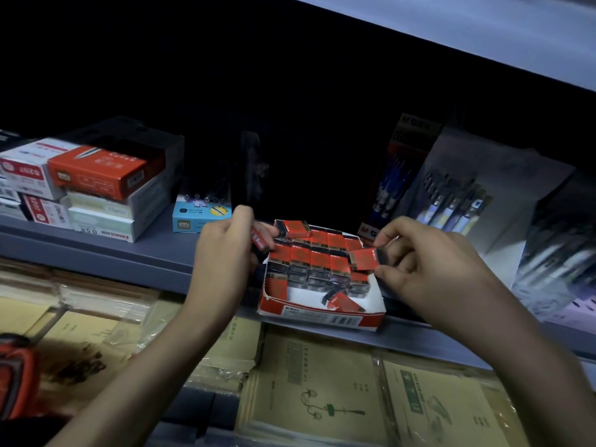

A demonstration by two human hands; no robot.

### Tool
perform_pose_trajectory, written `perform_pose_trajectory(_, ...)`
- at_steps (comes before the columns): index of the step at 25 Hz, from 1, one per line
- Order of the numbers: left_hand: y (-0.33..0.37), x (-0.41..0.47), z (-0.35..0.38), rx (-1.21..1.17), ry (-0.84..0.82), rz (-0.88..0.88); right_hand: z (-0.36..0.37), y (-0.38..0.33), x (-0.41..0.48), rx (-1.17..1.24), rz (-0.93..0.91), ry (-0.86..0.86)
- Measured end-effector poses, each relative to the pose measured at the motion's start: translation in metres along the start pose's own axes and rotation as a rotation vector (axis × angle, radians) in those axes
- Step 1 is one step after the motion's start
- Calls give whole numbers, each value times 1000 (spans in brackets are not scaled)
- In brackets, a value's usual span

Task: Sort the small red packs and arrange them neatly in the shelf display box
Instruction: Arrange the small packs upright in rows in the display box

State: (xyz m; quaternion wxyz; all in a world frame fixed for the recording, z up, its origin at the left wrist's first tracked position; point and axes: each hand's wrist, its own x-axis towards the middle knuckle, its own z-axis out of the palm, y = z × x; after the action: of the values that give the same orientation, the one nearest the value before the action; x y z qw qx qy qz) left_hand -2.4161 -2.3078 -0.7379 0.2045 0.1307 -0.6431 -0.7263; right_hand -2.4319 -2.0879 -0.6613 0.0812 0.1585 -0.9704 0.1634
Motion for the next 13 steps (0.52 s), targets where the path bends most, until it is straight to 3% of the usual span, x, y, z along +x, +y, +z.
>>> perform_pose_trajectory(13, -3, 2, -1, 33, -6, 23, 12, -7, 6, 91, 18, 40)
